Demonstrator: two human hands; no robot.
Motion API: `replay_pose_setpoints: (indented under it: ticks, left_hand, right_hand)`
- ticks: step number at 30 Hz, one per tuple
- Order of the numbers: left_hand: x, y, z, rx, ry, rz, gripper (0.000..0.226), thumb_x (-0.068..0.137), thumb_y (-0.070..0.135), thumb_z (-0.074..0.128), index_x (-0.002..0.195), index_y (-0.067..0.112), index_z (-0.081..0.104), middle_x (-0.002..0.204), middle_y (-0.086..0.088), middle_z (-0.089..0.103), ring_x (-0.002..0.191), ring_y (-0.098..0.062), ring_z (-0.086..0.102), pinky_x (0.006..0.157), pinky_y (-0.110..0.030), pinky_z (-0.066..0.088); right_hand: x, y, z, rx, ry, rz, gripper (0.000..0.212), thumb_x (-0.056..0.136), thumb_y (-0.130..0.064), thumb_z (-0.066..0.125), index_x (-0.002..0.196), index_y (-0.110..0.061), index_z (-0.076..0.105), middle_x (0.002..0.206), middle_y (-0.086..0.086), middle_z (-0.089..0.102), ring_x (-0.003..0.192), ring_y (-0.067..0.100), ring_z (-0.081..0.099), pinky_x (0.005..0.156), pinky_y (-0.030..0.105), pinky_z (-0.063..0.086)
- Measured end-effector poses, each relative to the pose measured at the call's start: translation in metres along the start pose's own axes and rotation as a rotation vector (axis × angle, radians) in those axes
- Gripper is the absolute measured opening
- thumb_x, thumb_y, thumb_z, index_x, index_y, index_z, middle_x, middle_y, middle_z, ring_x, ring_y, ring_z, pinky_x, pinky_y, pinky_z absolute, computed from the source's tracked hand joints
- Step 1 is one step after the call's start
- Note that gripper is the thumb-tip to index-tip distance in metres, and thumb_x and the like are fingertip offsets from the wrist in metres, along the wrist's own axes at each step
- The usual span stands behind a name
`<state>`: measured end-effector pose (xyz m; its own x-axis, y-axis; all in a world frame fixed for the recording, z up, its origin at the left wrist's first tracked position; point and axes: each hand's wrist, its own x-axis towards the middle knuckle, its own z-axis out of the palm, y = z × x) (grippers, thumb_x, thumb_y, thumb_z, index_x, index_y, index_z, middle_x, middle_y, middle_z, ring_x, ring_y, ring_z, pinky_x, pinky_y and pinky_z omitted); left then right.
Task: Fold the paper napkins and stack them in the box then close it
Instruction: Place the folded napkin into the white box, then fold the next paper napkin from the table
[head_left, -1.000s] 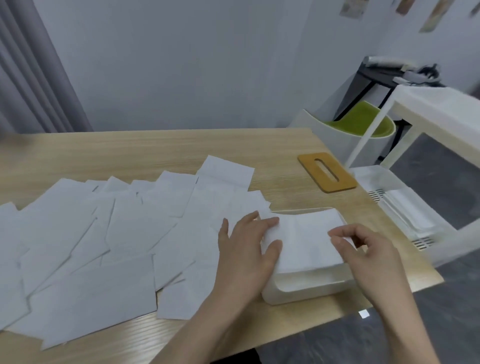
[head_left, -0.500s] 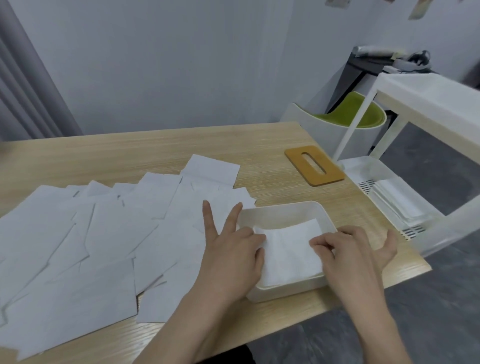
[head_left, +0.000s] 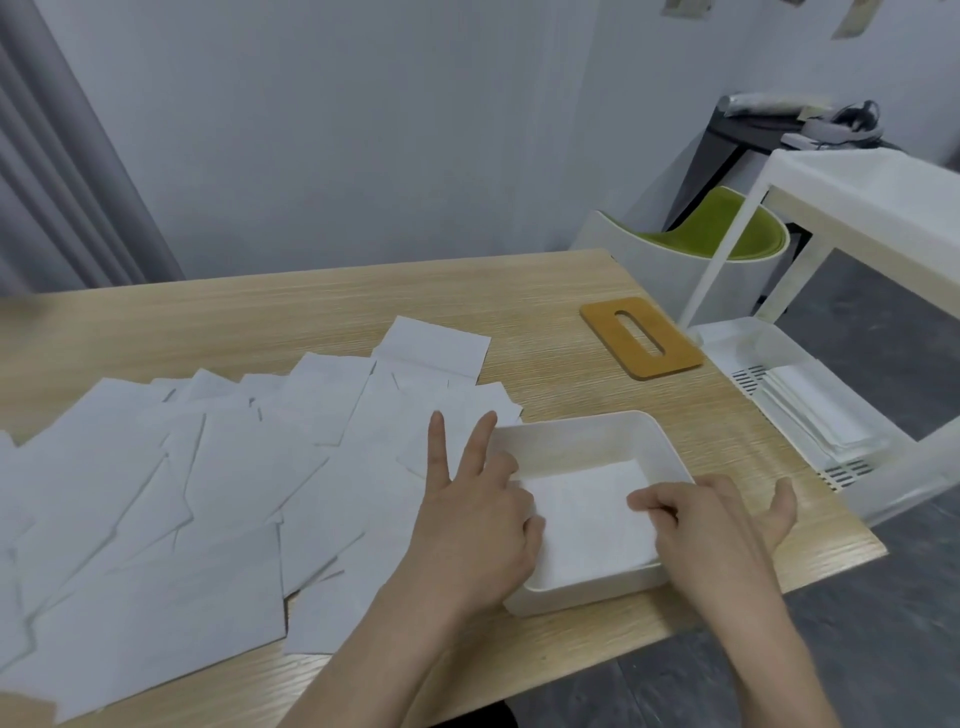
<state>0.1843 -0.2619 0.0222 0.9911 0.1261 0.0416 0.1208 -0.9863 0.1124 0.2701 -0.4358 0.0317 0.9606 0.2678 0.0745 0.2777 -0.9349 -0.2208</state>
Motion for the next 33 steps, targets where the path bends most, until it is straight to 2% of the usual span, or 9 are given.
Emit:
replay_pose_setpoints:
  ticks: [4,8,12,18,22,24,26,29,33]
  left_hand:
    - [-0.001,0.000,0.000,-0.044,0.004,-0.011,0.046,0.101,0.038,0.023,0.114,0.027,0.066,0.146,0.004,0.037,0.149,-0.021,-0.018,0.097,-0.052,-0.042]
    - [-0.001,-0.002,0.002,-0.121,0.012,0.000,0.043,0.102,0.040,0.026,0.122,0.032,0.063,0.146,0.007,0.037,0.149,-0.018,-0.018,0.096,-0.049,-0.043]
    - [-0.002,-0.005,0.007,-0.293,0.059,0.016,0.038,0.102,0.041,0.034,0.130,0.036,0.059,0.145,0.013,0.039,0.149,-0.012,-0.017,0.103,-0.045,-0.039]
    - [-0.016,-0.010,0.009,-0.727,0.311,-0.023,0.038,0.092,0.041,0.046,0.125,0.032,0.062,0.143,0.015,0.043,0.145,0.004,0.013,0.121,-0.037,-0.009]
    - [-0.031,-0.026,0.008,-0.821,0.380,-0.126,0.035,0.091,0.041,0.050,0.123,0.037,0.061,0.138,0.023,0.042,0.131,0.019,0.024,0.120,-0.043,0.015]
    - [-0.039,-0.038,0.005,-0.832,0.375,-0.188,0.032,0.092,0.040,0.051,0.122,0.038,0.062,0.135,0.026,0.043,0.122,0.025,0.025,0.116,-0.041,0.024]
    - [-0.048,-0.051,0.003,-0.848,0.366,-0.250,0.027,0.095,0.032,0.056,0.121,0.038,0.063,0.133,0.027,0.044,0.118,0.023,0.031,0.112,-0.039,0.030]
    - [-0.061,-0.072,-0.001,-0.837,0.345,-0.346,0.029,0.095,0.023,0.059,0.121,0.036,0.064,0.132,0.022,0.048,0.122,0.008,0.042,0.109,-0.038,0.035]
    - [-0.077,-0.101,-0.003,-0.787,0.323,-0.437,0.028,0.096,0.022,0.058,0.120,0.031,0.066,0.129,0.020,0.051,0.121,0.002,0.047,0.106,-0.037,0.038]
  right_hand:
    - [-0.001,0.000,-0.001,-0.030,-0.006,0.002,0.031,0.098,-0.020,0.043,0.109,-0.040,0.065,0.087,-0.014,0.052,0.127,0.001,0.035,0.106,0.042,-0.018]
    - [-0.005,-0.001,-0.003,-0.032,0.016,-0.014,0.025,0.098,-0.030,0.044,0.109,-0.041,0.064,0.096,-0.017,0.060,0.126,0.003,0.036,0.110,0.043,-0.009]
    - [-0.013,-0.005,-0.007,-0.023,0.034,-0.035,0.020,0.093,-0.036,0.053,0.111,-0.041,0.061,0.121,-0.020,0.058,0.134,0.006,0.029,0.110,0.042,-0.004]
    - [-0.021,-0.020,-0.013,0.049,0.072,-0.085,0.024,0.089,-0.035,0.060,0.113,-0.037,0.064,0.133,-0.010,0.053,0.141,0.012,0.022,0.110,0.038,-0.003]
    - [-0.025,-0.039,-0.013,0.152,0.103,-0.188,0.023,0.088,-0.029,0.065,0.111,-0.033,0.066,0.132,-0.007,0.055,0.140,0.013,0.024,0.111,0.036,0.000]
    - [-0.028,-0.052,-0.011,0.217,0.121,-0.251,0.023,0.087,-0.027,0.066,0.109,-0.033,0.067,0.131,-0.008,0.056,0.140,0.012,0.025,0.109,0.028,-0.001]
    - [-0.030,-0.066,-0.009,0.283,0.121,-0.300,0.023,0.086,-0.026,0.067,0.108,-0.032,0.067,0.131,-0.009,0.055,0.138,0.011,0.025,0.107,0.026,0.004]
    - [-0.032,-0.090,-0.003,0.354,0.119,-0.369,0.024,0.086,-0.022,0.068,0.108,-0.029,0.068,0.129,-0.009,0.056,0.137,0.014,0.027,0.105,0.029,0.012]
    - [-0.038,-0.122,0.009,0.356,0.127,-0.464,0.026,0.087,-0.023,0.067,0.113,-0.025,0.067,0.130,-0.004,0.056,0.139,0.015,0.024,0.105,0.024,0.010]
